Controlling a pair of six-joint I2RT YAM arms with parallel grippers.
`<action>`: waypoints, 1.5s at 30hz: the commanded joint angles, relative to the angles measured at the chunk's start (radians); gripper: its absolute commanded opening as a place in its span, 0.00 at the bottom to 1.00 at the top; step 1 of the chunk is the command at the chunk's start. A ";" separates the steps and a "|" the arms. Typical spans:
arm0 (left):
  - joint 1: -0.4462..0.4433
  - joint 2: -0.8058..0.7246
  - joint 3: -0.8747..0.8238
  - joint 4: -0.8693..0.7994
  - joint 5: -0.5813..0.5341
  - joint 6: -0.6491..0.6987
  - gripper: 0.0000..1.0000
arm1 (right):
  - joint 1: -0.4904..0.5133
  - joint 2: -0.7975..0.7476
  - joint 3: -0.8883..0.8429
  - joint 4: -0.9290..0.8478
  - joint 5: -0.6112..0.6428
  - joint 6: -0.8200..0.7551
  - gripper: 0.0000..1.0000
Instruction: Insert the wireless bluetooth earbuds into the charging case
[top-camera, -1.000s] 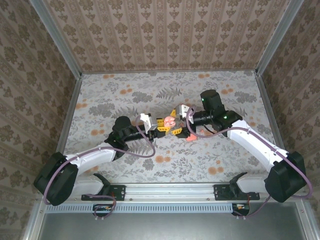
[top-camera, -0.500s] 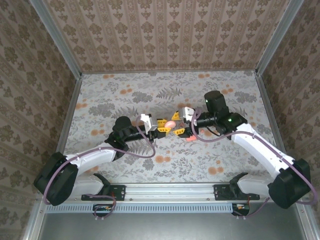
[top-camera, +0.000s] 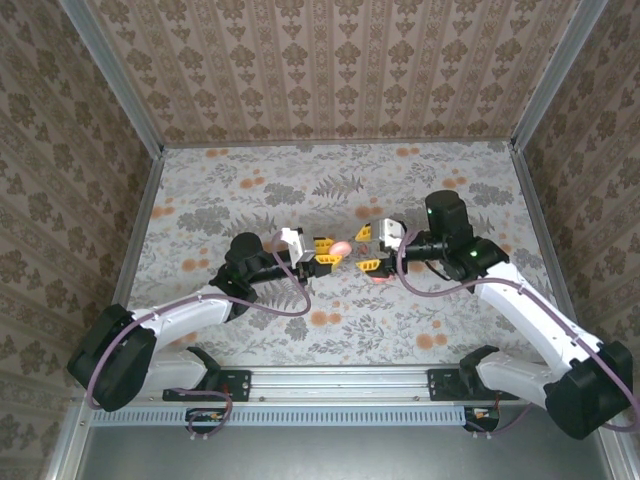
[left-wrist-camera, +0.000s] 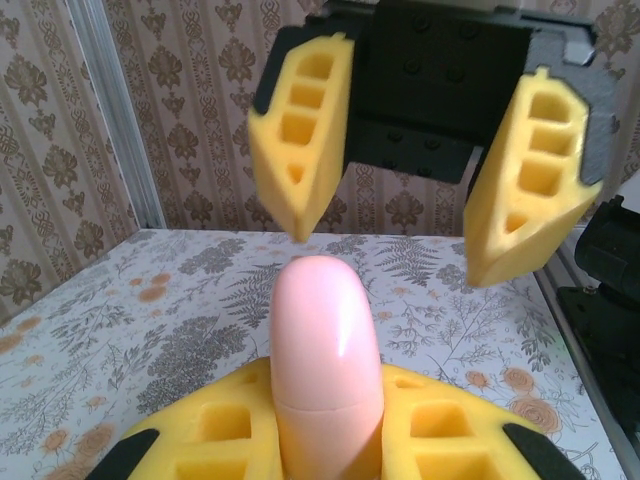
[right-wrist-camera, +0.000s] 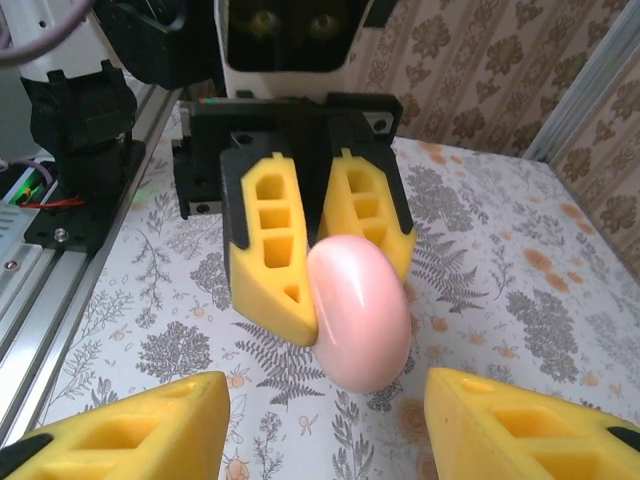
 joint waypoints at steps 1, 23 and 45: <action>-0.002 -0.019 0.008 0.016 0.018 -0.002 0.15 | -0.002 0.056 0.057 -0.006 -0.025 -0.027 0.54; -0.004 -0.002 0.028 0.012 0.033 0.009 0.15 | 0.017 0.202 0.154 -0.100 -0.170 -0.106 0.34; -0.004 -0.055 0.008 -0.090 -0.237 0.012 0.85 | 0.015 0.200 0.172 -0.165 0.028 -0.064 0.18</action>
